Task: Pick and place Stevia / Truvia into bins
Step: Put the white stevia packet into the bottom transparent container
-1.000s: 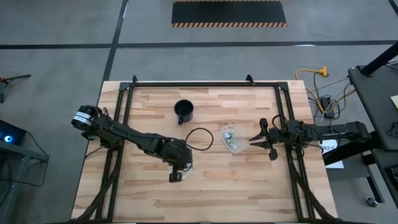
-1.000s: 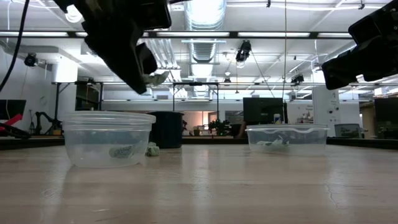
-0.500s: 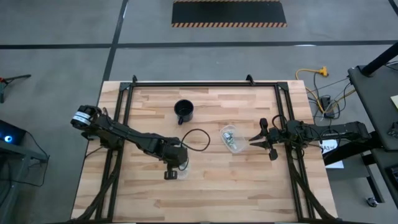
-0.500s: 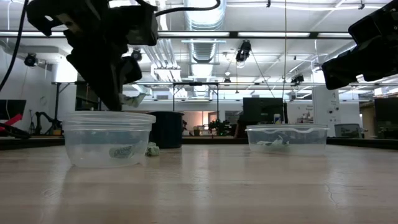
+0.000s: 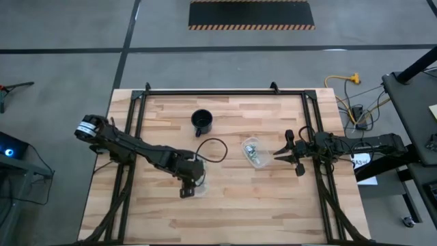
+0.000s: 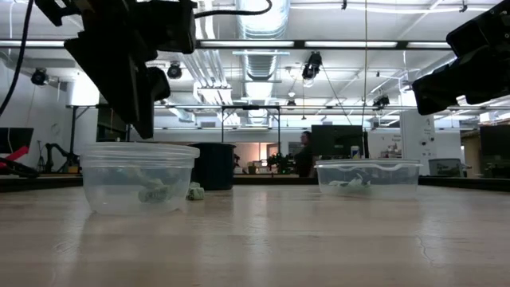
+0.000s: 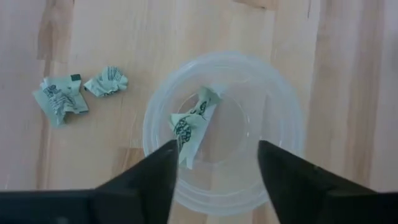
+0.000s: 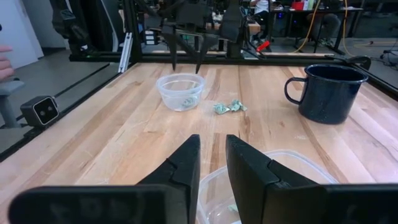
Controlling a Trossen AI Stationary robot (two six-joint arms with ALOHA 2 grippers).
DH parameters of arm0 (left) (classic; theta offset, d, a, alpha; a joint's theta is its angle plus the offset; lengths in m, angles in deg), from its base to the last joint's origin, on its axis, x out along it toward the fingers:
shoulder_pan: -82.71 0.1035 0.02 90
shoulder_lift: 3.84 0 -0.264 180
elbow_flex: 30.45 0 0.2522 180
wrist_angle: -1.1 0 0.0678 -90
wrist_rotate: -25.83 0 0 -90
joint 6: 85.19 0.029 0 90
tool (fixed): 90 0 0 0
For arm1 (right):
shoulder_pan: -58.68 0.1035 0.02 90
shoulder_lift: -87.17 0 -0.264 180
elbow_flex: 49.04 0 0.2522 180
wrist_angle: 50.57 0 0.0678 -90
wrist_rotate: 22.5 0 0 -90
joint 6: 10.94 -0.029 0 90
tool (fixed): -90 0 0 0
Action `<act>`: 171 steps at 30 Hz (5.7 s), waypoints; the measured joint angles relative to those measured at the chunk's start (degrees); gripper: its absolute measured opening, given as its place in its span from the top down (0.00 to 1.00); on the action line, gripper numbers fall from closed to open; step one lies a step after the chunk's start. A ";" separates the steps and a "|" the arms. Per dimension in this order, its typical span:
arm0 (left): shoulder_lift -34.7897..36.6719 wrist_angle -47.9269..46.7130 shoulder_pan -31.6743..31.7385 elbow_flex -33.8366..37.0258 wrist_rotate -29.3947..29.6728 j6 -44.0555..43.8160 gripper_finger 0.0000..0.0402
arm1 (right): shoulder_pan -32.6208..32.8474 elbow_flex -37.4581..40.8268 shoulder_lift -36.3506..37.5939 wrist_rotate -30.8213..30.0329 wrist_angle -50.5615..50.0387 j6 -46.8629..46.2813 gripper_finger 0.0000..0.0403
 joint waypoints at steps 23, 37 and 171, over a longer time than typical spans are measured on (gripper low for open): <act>2.47 6.53 0.17 0.74 17.63 8.87 0.17 | 0.00 -0.02 0.00 0.00 0.00 0.12 0.83; -0.10 10.98 0.28 0.96 20.94 18.12 0.17 | 0.00 -0.02 0.03 0.00 0.01 0.13 0.83; 4.20 21.77 1.81 3.20 9.30 11.84 0.96 | 0.00 -0.02 0.03 0.00 0.01 -0.01 0.83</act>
